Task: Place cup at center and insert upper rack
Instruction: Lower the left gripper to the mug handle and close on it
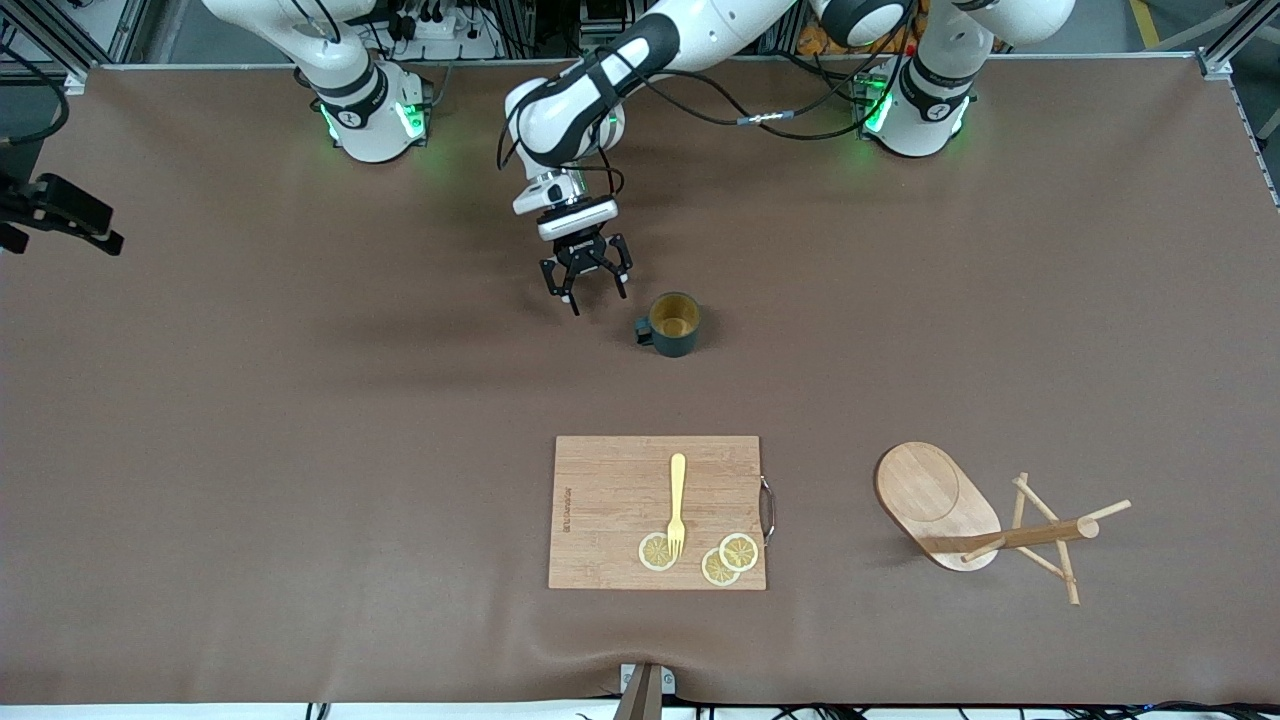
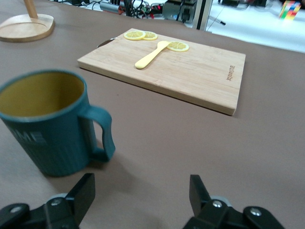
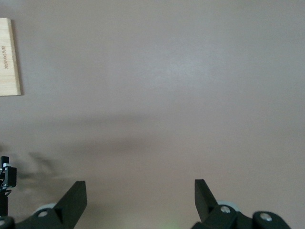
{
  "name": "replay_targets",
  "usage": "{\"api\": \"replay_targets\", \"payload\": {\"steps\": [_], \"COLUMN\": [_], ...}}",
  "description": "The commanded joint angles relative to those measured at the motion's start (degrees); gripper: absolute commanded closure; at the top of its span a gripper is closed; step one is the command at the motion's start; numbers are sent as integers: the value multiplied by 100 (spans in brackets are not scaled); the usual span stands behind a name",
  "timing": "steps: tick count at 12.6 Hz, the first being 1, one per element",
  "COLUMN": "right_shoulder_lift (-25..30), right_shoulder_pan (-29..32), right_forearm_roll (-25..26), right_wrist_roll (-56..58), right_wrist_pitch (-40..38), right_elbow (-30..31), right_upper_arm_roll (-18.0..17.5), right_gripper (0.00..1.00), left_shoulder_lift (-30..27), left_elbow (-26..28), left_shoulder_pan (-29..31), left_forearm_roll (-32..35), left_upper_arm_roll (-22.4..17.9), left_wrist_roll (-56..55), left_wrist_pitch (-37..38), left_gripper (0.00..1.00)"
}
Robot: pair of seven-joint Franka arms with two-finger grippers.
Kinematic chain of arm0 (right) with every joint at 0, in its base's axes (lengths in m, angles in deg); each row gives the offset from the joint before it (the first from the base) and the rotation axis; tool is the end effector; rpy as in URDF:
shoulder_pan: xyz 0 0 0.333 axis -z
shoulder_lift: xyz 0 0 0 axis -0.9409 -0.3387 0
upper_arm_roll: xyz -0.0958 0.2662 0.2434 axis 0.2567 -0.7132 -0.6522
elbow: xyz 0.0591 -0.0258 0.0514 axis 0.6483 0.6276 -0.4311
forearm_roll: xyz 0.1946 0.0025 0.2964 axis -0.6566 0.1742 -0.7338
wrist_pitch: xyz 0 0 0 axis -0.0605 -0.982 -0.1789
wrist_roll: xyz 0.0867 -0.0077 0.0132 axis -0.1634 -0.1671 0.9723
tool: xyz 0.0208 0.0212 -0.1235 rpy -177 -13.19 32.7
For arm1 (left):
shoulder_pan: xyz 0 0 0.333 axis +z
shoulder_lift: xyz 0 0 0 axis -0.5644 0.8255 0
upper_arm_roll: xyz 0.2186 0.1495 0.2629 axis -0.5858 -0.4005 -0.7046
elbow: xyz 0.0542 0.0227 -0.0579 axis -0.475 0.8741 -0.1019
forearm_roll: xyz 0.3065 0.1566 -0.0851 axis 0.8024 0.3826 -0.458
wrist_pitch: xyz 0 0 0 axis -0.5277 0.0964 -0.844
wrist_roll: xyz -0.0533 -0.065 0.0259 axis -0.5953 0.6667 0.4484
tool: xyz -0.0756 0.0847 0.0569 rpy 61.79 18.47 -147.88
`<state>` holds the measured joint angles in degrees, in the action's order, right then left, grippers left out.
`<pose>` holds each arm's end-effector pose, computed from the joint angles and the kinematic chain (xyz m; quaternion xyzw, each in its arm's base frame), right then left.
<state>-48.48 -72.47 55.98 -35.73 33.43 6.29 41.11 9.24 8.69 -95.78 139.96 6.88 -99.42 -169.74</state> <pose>0.4978 -0.0402 0.6926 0.9996 -0.0233 -0.0074 0.0103 0.3039 -0.6536 0.1860 -0.8582 -0.1987 -0.4706 0.0502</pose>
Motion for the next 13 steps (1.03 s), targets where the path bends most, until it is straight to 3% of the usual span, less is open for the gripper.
{"api": "replay_targets", "payload": {"steps": [1,7,13], "right_shoulder_lift": [-160,-152,-125], "right_shoulder_pan": [384,236,183], "right_forearm_roll": [-8,-18,-18], "right_wrist_roll": [-23,-67,-14], "right_wrist_pitch": [-49,-40,-75], "right_elbow": [-138,-147,-295], "right_upper_arm_roll": [-47,-82,-91], "right_gripper": [0,0,0], "left_shoulder_lift": [137,312,453], "left_elbow": [-77,-68,-103], "left_shoulder_pan": [-72,-168,-177], "left_forearm_roll": [275,390,872], "left_upper_arm_roll": [-73,-134,-152], "left_wrist_roll": [-236,-236,-262], "left_wrist_pitch": [163,627,699], "left_gripper": [12,5,13]}}
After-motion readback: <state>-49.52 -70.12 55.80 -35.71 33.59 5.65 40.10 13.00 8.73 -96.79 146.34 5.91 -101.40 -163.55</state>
